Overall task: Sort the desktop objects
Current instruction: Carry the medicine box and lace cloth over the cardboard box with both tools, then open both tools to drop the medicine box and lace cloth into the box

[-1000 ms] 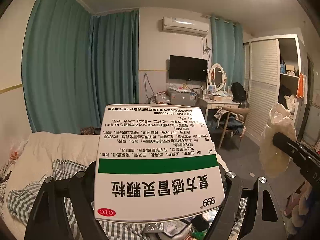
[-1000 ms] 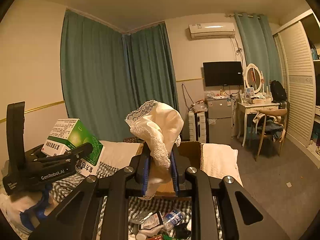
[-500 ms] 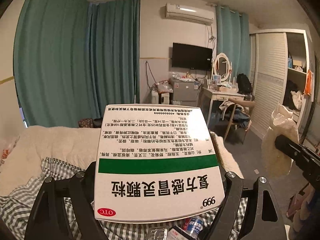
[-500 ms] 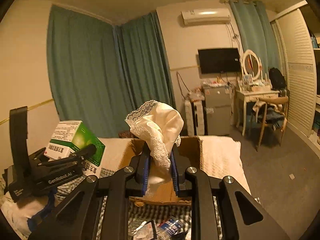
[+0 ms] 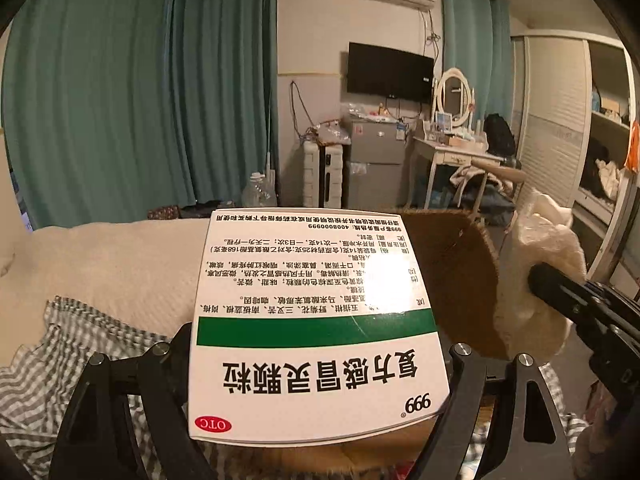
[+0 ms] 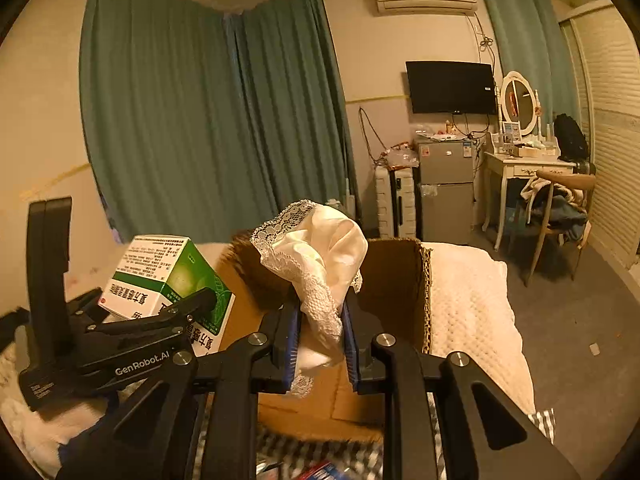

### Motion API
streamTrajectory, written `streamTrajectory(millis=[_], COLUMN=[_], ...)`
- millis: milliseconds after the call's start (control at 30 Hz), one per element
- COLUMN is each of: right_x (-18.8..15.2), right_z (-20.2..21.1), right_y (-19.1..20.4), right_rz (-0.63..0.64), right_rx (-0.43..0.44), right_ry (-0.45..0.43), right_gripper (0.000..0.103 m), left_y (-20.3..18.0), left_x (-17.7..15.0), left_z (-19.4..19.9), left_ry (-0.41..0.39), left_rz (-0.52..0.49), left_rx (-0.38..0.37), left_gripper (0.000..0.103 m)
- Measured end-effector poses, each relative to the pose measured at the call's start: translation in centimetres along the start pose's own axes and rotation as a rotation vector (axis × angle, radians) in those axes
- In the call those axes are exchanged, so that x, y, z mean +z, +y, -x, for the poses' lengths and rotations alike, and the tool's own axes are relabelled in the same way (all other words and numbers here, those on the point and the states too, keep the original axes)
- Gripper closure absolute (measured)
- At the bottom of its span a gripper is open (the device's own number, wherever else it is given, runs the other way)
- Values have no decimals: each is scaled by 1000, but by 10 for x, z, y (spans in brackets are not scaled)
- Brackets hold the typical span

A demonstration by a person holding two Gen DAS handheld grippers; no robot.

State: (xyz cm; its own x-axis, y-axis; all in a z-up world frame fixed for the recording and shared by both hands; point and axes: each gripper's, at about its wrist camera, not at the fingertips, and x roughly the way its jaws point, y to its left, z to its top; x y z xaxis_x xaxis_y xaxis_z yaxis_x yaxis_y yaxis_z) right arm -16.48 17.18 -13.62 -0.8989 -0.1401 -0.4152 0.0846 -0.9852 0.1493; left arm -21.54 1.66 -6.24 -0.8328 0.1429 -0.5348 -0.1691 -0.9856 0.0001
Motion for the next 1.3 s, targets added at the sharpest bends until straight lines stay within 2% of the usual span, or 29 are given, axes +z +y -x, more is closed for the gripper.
streamTrajectory(millis=[267,367,533,567,700,800,900,967,1100,1300], right_x=[-38,-49,-59,-60,-55,-49,-42,-39,-31,-26], right_z=[-78,-88,-88,-86,-79,-66,-52,-41,-19,25], right_y=[-19,-25,-31,-32,-31,-26,-22,-20,-17,-13], right_rz=[-36,-30,-45,-47,-37,-26,-6,-3,-9,-17], right_rx=[-12,-18,-26,-36,-46,-58,-57,-64,-76,-81], right_ry=[110,140,130,121,109,74,41,14,-34,-83], right_gripper=[84,84,83,82,67,61,53,52,46,37], left_y=[-1,-4,-9,-9,-10,-11,-8,-5,1,12], left_x=[-29,-36,-45,-48,-51,-44,-39,-34,-25,-10], left_z=[-55,-66,-62,-60,-44,-24,2,17,50,85], left_ry=[81,89,65,64,53,3,-46,-79,-136,-178], left_rz=[-20,-31,-46,-44,-57,-48,-46,-35,-21,14], left_rx=[15,35,44,43,41,42,46,42,51,51], left_gripper=[18,18,14,14,13,5,4,0,0,0])
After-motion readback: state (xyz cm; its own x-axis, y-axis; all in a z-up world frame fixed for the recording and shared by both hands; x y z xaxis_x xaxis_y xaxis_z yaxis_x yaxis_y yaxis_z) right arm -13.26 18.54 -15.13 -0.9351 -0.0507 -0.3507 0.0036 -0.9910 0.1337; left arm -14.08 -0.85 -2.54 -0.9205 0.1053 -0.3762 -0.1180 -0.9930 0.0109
